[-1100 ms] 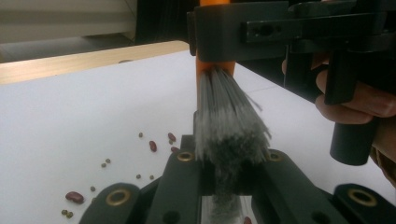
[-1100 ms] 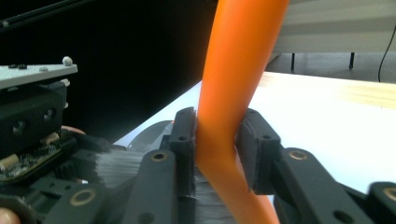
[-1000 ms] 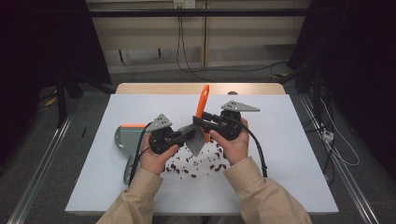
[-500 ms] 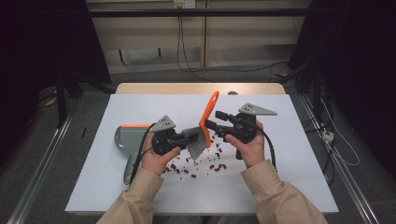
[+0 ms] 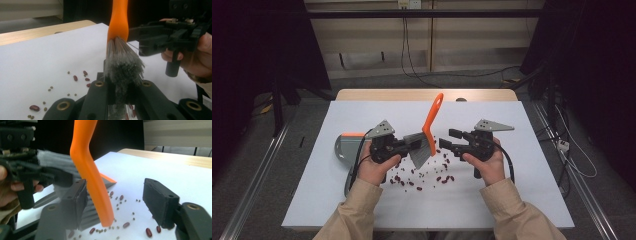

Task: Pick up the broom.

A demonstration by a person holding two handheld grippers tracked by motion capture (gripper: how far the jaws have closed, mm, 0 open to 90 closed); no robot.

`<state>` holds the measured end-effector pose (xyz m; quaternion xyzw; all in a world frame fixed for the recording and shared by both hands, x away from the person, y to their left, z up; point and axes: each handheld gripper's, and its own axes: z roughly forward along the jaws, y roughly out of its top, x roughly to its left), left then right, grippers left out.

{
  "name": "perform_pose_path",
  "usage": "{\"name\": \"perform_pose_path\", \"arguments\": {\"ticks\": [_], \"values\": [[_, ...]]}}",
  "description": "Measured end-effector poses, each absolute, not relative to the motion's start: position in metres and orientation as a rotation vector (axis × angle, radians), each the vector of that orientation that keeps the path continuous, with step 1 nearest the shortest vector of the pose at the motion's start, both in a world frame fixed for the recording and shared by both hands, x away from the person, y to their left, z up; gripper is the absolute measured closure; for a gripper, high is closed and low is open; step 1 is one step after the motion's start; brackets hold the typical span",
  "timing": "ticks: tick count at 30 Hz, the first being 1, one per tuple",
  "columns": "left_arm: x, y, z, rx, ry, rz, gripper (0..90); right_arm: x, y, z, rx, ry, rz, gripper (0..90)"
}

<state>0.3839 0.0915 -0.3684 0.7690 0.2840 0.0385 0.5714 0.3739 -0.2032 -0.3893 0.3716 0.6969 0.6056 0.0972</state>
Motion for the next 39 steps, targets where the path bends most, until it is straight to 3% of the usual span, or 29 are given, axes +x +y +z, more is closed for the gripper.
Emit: {"name": "perform_pose_path", "arguments": {"ticks": [13, 17, 23, 26, 33, 39], "values": [[0.379, 0.082, -0.367, 1.79, 0.569, 0.0, 84.4, 0.366, -0.195, -0.399, 0.949, 2.181, 1.848, 46.1], [0.379, 0.081, -0.368, 1.774, 0.526, -0.026, 84.4, 0.371, -0.192, -0.406, 0.932, 2.219, 1.903, 42.4], [0.383, 0.083, -0.37, 1.763, 0.538, 0.001, 83.1, 0.372, -0.193, -0.407, 0.857, 2.278, 1.888, 63.9], [0.386, 0.085, -0.372, 1.758, 0.553, 0.014, 77.5, 0.369, -0.195, -0.404, 0.873, 2.318, 1.879, 68.8], [0.389, 0.095, -0.372, 1.786, 0.641, 0.119, 47.0, 0.368, -0.212, -0.389, 0.981, 2.295, 1.684, 69.3], [0.39, 0.104, -0.37, 1.807, 0.664, 0.196, 35.6, 0.37, -0.233, -0.379, 1.128, 2.244, 1.537, 69.3]]}}
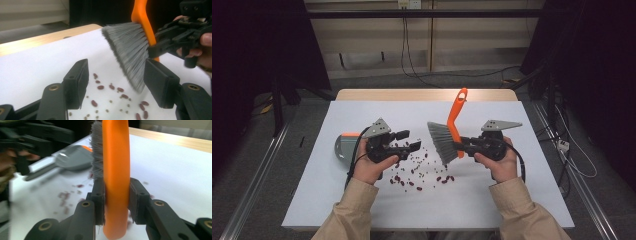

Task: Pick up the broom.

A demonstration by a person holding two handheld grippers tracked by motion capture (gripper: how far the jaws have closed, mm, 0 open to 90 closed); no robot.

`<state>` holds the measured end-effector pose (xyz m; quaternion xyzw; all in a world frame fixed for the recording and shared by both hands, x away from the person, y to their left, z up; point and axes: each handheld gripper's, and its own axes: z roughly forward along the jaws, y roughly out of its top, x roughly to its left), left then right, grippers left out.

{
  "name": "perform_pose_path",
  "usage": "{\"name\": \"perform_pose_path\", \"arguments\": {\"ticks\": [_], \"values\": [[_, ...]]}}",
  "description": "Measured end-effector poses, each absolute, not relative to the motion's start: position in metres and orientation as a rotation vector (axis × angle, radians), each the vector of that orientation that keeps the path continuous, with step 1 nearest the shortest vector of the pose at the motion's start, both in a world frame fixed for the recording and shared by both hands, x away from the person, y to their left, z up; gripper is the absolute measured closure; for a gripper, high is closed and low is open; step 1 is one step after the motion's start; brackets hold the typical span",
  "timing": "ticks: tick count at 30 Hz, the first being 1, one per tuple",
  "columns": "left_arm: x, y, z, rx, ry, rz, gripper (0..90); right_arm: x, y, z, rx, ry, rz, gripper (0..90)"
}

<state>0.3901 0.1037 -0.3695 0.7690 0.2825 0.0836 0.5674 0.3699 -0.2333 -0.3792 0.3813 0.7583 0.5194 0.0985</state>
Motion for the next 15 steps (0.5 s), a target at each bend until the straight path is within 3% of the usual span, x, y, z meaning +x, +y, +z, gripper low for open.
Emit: {"name": "perform_pose_path", "arguments": {"ticks": [6, 15], "values": [[0.389, 0.113, -0.368, 1.827, 0.69, 0.256, 22.9, 0.37, -0.257, -0.373, 1.229, 2.221, 1.378, 69.4], [0.39, 0.128, -0.368, 1.843, 0.712, 0.304, 16.9, 0.373, -0.271, -0.373, 1.311, 2.259, 1.117, 69.4]]}}
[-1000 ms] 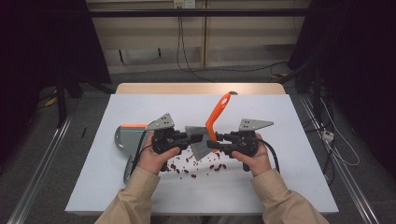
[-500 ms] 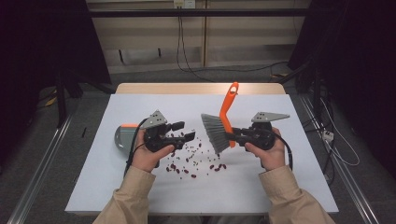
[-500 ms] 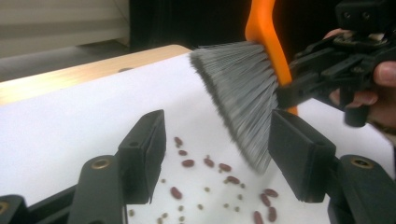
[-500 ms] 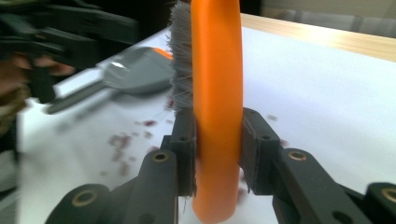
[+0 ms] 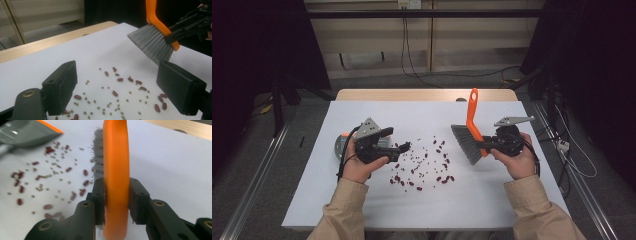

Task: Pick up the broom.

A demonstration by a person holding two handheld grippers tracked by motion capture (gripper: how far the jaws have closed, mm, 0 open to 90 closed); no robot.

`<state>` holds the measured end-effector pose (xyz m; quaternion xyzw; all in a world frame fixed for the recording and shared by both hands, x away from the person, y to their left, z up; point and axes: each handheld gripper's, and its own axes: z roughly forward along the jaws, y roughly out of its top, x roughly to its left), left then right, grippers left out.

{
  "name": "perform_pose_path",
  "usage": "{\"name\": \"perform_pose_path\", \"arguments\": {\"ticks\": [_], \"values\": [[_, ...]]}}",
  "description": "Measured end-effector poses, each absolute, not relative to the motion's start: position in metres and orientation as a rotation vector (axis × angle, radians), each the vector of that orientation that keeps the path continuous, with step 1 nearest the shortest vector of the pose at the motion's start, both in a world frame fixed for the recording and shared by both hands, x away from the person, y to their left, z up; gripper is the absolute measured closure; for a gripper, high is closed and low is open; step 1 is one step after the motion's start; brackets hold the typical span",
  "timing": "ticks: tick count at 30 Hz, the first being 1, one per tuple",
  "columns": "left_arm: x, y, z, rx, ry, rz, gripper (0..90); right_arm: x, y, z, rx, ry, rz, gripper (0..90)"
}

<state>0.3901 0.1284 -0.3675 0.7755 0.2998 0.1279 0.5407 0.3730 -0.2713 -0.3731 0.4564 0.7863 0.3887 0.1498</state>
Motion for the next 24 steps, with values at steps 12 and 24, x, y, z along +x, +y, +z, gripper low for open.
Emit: {"name": "perform_pose_path", "arguments": {"ticks": [12, 24], "values": [[0.391, 0.152, -0.376, 1.843, 0.769, 0.333, 16.1, 0.391, -0.255, -0.397, 1.334, 2.309, 0.922, 69.9], [0.39, 0.158, -0.381, 1.848, 0.786, 0.342, 16.0, 0.393, -0.248, -0.404, 1.329, 2.232, 1.08, 63.2]]}}
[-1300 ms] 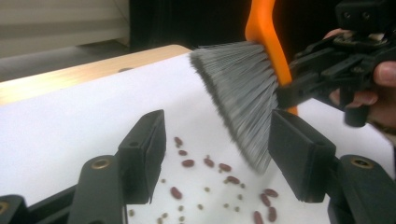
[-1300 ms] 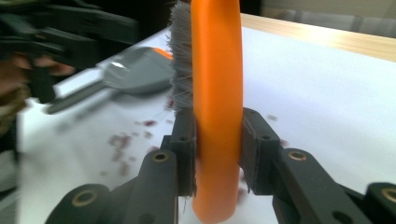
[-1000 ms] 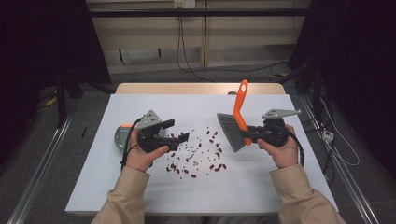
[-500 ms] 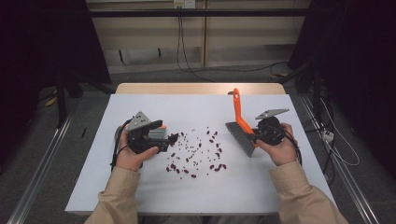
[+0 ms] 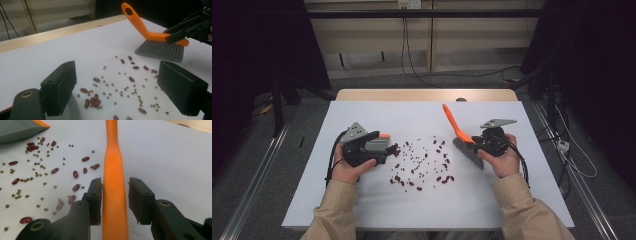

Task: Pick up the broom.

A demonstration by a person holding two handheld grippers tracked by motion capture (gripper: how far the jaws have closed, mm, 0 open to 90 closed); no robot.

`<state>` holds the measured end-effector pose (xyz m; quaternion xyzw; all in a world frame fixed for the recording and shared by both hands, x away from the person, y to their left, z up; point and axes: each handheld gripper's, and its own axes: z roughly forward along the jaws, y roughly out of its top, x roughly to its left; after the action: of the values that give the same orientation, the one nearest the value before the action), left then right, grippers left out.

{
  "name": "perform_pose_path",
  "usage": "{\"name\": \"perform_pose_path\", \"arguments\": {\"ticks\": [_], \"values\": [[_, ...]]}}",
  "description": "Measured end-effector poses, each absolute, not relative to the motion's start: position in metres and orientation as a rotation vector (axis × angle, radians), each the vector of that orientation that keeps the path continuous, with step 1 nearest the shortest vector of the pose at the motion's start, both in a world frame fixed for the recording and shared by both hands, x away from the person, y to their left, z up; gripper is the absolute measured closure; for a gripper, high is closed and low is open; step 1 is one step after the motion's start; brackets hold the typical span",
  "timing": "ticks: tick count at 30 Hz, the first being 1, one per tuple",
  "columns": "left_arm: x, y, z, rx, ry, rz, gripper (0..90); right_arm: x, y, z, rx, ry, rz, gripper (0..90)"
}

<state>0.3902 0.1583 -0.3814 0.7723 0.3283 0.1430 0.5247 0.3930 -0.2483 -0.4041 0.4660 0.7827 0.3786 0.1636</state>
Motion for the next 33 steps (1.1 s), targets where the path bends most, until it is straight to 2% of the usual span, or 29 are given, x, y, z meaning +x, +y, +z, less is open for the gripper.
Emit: {"name": "perform_pose_path", "arguments": {"ticks": [6, 21, 33], "values": [[0.389, 0.163, -0.383, 1.85, 0.791, 0.346, 15.4, 0.394, -0.246, -0.409, 1.305, 2.229, 1.074, 70.2], [0.384, 0.183, -0.387, 1.837, 0.829, 0.358, 15.0, 0.395, -0.241, -0.412, 1.311, 2.173, 1.036, 71.2], [0.386, 0.194, -0.393, 1.833, 0.861, 0.349, 13.1, 0.414, -0.245, -0.408, 1.324, 2.052, 1.105, 71.3]]}}
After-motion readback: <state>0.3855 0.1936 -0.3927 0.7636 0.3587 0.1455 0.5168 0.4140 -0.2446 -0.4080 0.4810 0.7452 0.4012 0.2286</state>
